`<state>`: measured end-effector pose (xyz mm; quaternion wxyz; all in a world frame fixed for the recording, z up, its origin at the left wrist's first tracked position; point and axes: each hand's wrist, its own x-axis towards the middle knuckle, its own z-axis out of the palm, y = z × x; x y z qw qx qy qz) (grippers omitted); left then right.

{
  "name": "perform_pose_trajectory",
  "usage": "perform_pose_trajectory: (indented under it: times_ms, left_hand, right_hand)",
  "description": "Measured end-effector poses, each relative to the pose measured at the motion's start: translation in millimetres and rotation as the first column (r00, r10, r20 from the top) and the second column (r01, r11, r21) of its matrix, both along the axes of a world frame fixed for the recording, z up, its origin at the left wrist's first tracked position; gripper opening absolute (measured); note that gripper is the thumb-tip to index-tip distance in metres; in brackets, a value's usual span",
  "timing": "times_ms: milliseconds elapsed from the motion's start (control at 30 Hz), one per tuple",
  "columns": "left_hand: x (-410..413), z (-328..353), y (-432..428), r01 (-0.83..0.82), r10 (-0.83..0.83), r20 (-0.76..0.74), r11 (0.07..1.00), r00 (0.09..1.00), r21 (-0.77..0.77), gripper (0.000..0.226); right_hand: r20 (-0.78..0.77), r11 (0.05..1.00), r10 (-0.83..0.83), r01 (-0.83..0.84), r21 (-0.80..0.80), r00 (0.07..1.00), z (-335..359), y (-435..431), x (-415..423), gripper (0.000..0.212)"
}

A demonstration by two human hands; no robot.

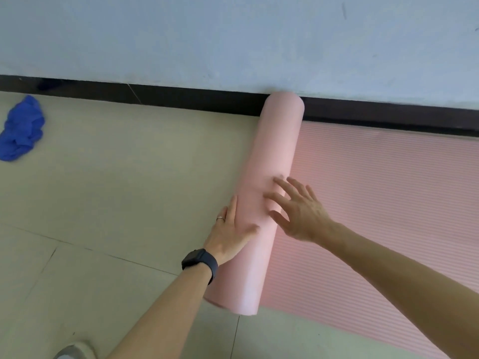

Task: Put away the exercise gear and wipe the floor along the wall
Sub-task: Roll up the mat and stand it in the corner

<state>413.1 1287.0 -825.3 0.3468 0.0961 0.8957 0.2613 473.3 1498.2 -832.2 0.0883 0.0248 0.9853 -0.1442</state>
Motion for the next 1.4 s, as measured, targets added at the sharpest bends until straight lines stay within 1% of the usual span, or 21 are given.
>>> perform_pose_trajectory:
  times_ms: [67, 133, 200, 233, 333, 400, 500, 567, 667, 733, 800, 833, 867, 933, 1000, 1067, 1133, 1200, 1300, 1367, 1400]
  left_hand:
    - [20.1, -1.8, 14.0, 0.031, -0.030, -0.050, 1.000, 0.998, 0.002, 0.096]
    - [36.8, 1.8, 27.3, 0.057, -0.069, -0.220, 0.997, 0.973, -0.061, 0.080]
    - [44.7, 7.4, 35.7, 0.077, -0.096, -0.347, 0.995, 0.933, -0.068, 0.061]
    - [45.4, 10.4, 38.1, 0.093, -0.108, -0.372, 0.994, 0.922, -0.059, 0.057]
    - [43.8, 18.3, 44.6, 0.173, -0.188, -0.384, 0.982, 0.904, -0.074, 0.061]
    - [41.7, 22.1, 54.2, 0.204, -0.200, -0.352, 0.979, 0.915, -0.024, 0.064]
    - [41.5, 22.2, 70.2, 0.088, -0.048, -0.244, 0.984, 0.969, 0.158, 0.063]
    - [42.7, 20.2, 77.3, 0.002, 0.048, -0.228, 0.977, 0.972, 0.214, 0.058]
    - [42.8, 15.8, 78.3, -0.034, 0.072, -0.230, 0.986, 0.971, 0.166, 0.065]
    - [45.6, 11.4, 74.4, -0.025, 0.032, -0.057, 0.992, 0.998, 0.121, 0.083]
    - [57.5, 11.4, 76.2, 0.000, -0.022, 0.177, 0.993, 0.984, 0.121, 0.099]
    - [66.8, 11.7, 80.6, 0.019, -0.043, 0.232, 0.995, 0.972, 0.102, 0.103]
    - [76.4, 10.8, 87.4, 0.050, -0.062, 0.227, 0.997, 0.972, 0.059, 0.104]
    - [93.0, 8.4, 105.5, 0.134, -0.124, 0.115, 0.987, 0.986, -0.083, 0.101]
    - [106.4, 13.0, 122.7, 0.185, -0.182, 0.034, 0.960, 0.983, -0.208, 0.100]
    - [113.7, 15.1, 132.9, 0.227, -0.231, 0.016, 0.937, 0.973, -0.265, 0.101]
    - [116.5, 16.9, 137.8, 0.239, -0.237, 0.041, 0.928, 0.971, -0.285, 0.096]
    - [116.8, 16.7, 141.8, 0.263, -0.262, 0.046, 0.911, 0.964, -0.317, 0.083]
    - [113.1, 19.5, 151.9, 0.362, -0.365, 0.047, 0.884, 0.930, -0.298, 0.058]
    - [107.5, 23.7, 158.5, 0.327, -0.311, 0.105, 0.913, 0.945, -0.244, 0.054]
    - [105.3, 28.4, 161.6, 0.316, -0.279, 0.180, 0.921, 0.943, -0.230, 0.056]
  right_hand:
    - [-0.055, 0.994, -0.084, 0.080, -0.073, 0.995, 1.5, 9.8, 13.7, 0.050]
    - [-0.094, 0.971, -0.189, 0.172, -0.165, 0.977, 4.8, 19.6, 21.7, 0.052]
    - [-0.081, 0.926, -0.289, 0.257, -0.275, 0.954, 11.2, 25.3, 28.3, 0.054]
    - [-0.077, 0.906, -0.323, 0.285, -0.312, 0.943, 12.0, 26.5, 31.9, 0.053]
    - [-0.071, 0.883, -0.363, 0.318, -0.347, 0.929, 12.3, 22.9, 45.8, 0.054]
    - [0.021, 0.850, -0.393, 0.372, -0.372, 0.919, 10.7, 19.1, 53.4, 0.057]
    - [0.220, 0.756, -0.444, 0.495, -0.428, 0.869, 5.5, 20.7, 62.6, 0.068]
    - [0.214, 0.753, -0.447, 0.495, -0.434, 0.869, 0.3, 27.0, 70.5, 0.072]
    - [0.196, 0.789, -0.445, 0.486, -0.376, 0.874, -5.2, 43.6, 84.6, 0.069]
    - [0.235, 0.780, -0.479, 0.533, -0.328, 0.846, -6.4, 55.6, 99.0, 0.068]
    - [0.255, 0.747, -0.529, 0.587, -0.313, 0.809, -9.1, 65.0, 116.4, 0.067]
    - [0.270, 0.720, -0.558, 0.620, -0.312, 0.784, -11.5, 68.0, 125.7, 0.066]
    - [0.280, 0.688, -0.592, 0.654, -0.314, 0.756, -14.0, 69.9, 134.8, 0.065]
    - [0.250, 0.608, -0.666, 0.705, -0.365, 0.703, -18.2, 71.6, 153.5, 0.061]
    - [0.161, 0.526, -0.731, 0.698, -0.486, 0.663, -19.9, 70.5, 173.0, 0.052]
    - [0.098, 0.500, -0.752, 0.661, -0.559, 0.651, -16.8, 66.1, 190.5, 0.047]
    - [0.095, 0.495, -0.745, 0.642, -0.585, 0.660, -9.9, 58.1, 203.7, 0.047]
    - [0.117, 0.506, -0.719, 0.630, -0.589, 0.686, -1.9, 48.5, 214.6, 0.054]
    - [0.150, 0.583, -0.629, 0.591, -0.558, 0.763, 4.2, 29.7, 228.9, 0.075]
    - [0.173, 0.624, -0.580, 0.571, -0.534, 0.796, 1.1, 17.3, 235.2, 0.094]
    - [0.198, 0.618, -0.575, 0.580, -0.531, 0.794, -1.2, 14.0, 238.4, 0.104]
